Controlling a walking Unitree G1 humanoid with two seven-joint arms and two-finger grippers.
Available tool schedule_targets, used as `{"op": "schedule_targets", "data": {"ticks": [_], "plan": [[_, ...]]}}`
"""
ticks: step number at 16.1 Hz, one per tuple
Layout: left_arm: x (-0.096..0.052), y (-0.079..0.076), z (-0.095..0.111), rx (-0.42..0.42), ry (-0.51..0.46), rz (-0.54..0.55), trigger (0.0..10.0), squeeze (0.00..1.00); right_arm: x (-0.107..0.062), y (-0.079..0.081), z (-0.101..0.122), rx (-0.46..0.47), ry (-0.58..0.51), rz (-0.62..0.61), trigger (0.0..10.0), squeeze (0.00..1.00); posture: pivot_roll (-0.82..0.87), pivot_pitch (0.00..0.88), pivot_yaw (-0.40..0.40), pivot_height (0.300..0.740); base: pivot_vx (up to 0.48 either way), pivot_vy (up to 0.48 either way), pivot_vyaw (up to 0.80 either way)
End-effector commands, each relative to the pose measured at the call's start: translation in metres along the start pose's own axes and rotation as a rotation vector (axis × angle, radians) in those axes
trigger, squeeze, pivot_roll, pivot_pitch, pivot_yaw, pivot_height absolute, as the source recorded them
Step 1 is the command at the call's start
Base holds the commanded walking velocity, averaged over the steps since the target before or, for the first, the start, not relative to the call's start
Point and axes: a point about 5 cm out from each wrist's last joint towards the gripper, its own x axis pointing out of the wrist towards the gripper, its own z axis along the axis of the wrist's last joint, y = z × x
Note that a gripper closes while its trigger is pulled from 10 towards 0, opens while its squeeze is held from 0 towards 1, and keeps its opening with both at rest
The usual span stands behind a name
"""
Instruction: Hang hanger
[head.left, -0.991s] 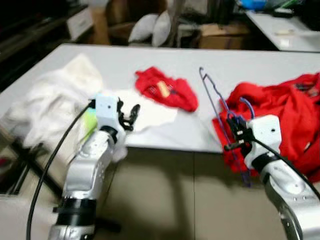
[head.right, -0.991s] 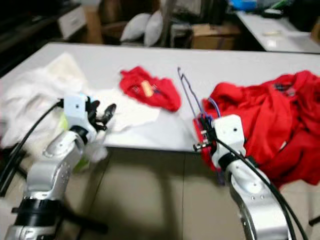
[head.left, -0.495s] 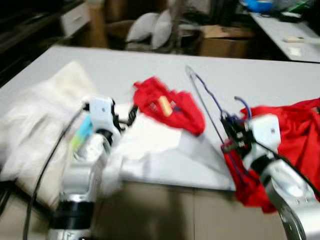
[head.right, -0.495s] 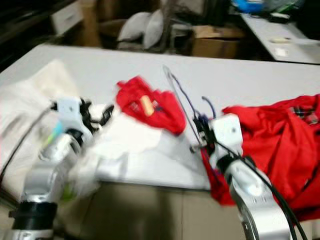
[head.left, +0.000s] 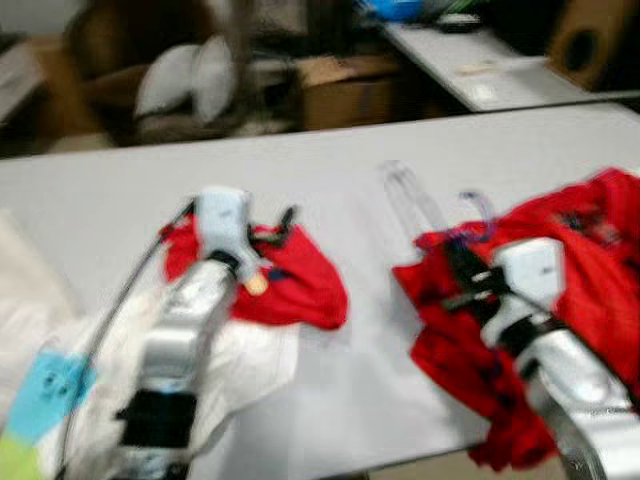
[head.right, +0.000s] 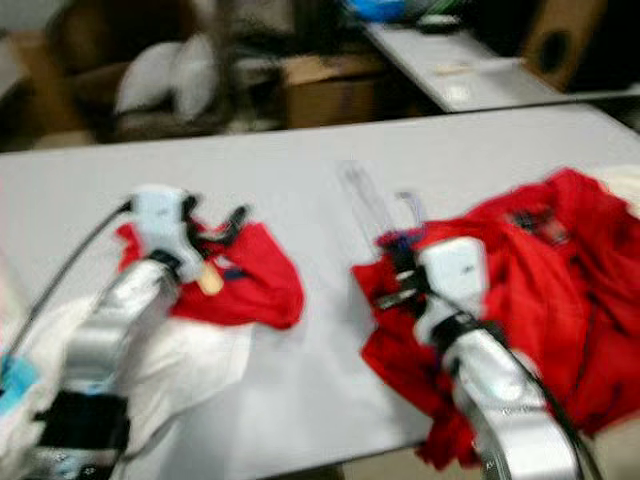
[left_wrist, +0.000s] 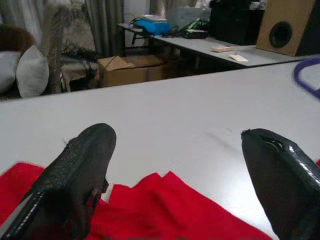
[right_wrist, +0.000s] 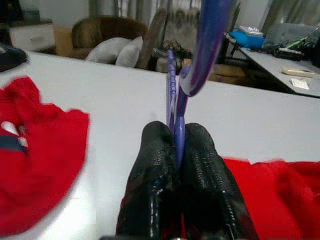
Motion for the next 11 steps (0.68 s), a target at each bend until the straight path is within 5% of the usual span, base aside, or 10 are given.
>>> {"op": "schedule_targets", "data": {"ticks": [1,5,9,11], "plan": [[-0.002,-0.003,0.002,0.017,-0.001,-0.029,10.0,0.0,-0.002,0.001,0.0,-0.005,-0.002,0.004,10.0,0.0,-0.15,0.0,0.077,0.74,0.0,0.48,0.0],[-0.009,0.005,0.005,0.09,0.015,-0.025,10.0,0.0,-0.003,0.002,0.0,0.0,-0.008,-0.002,10.0,0.0,-0.13,0.0,0.084,0.74,0.0,0.36,0.0],[-0.007,0.001,0.007,0.067,0.019,-0.032,10.0,0.0,-0.004,-0.002,0.003,-0.012,-0.015,-0.018,10.0,0.0,-0.13,0.0,0.088,0.74,0.0,-0.48,0.0],[-0.008,-0.01,0.004,0.051,0.042,-0.077,10.0,0.0,-0.009,-0.009,0.004,-0.025,-0.001,-0.023,10.0,0.0,-0.14,0.0,0.089,0.74,0.0,0.0,0.0]]}}
